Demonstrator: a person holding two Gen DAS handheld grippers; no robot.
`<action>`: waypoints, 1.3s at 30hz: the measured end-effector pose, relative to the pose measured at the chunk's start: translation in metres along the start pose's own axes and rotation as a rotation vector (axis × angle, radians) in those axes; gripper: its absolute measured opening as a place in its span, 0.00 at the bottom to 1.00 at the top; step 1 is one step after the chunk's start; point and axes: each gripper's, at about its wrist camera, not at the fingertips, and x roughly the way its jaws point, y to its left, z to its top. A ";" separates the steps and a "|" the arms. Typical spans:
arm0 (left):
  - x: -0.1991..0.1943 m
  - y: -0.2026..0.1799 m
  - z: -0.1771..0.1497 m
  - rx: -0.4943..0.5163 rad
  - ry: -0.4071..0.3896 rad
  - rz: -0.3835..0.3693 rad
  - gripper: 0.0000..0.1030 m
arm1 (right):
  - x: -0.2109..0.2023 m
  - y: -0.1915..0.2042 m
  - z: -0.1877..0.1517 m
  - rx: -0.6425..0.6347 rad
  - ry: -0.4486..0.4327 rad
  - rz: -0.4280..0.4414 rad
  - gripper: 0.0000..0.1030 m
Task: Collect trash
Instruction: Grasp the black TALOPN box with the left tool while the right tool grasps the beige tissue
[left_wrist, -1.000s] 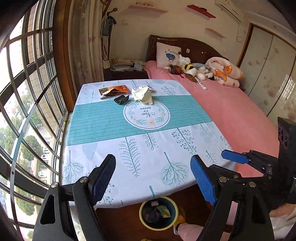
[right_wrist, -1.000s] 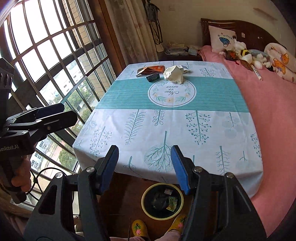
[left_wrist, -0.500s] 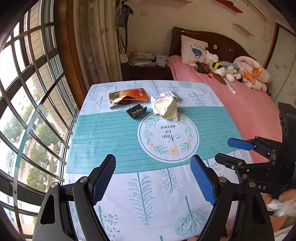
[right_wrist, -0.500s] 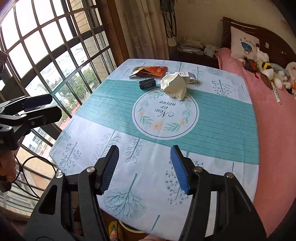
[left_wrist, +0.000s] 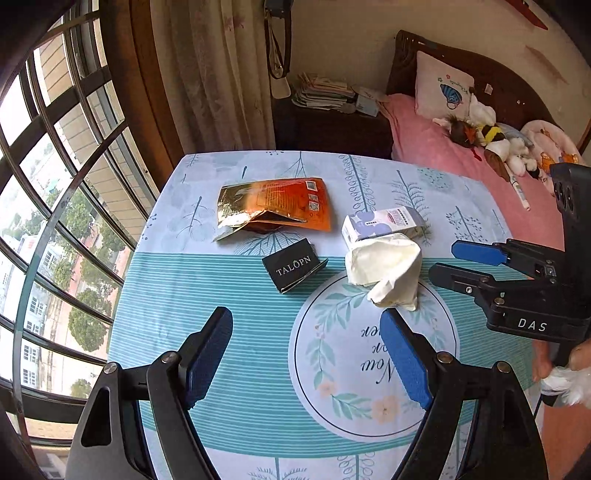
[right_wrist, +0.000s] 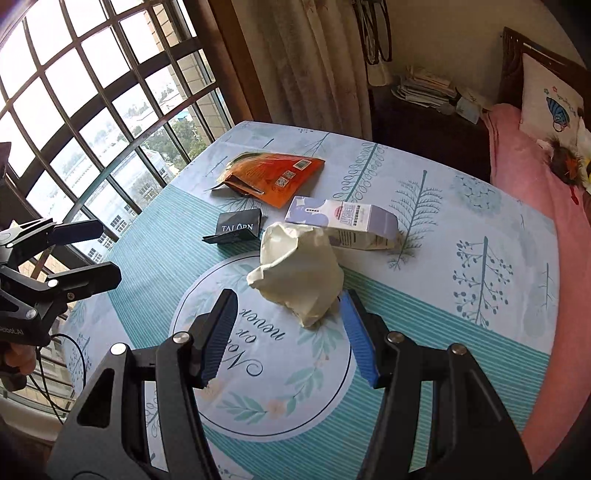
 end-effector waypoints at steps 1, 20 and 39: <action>0.008 0.001 0.004 -0.003 0.005 0.005 0.82 | 0.008 -0.005 0.006 0.009 0.000 0.012 0.54; 0.122 -0.014 0.033 0.094 0.144 0.037 0.54 | 0.067 -0.024 0.008 0.108 0.072 0.085 0.48; 0.135 -0.024 0.030 0.104 0.166 -0.004 0.02 | 0.054 -0.025 -0.011 0.141 0.051 0.101 0.46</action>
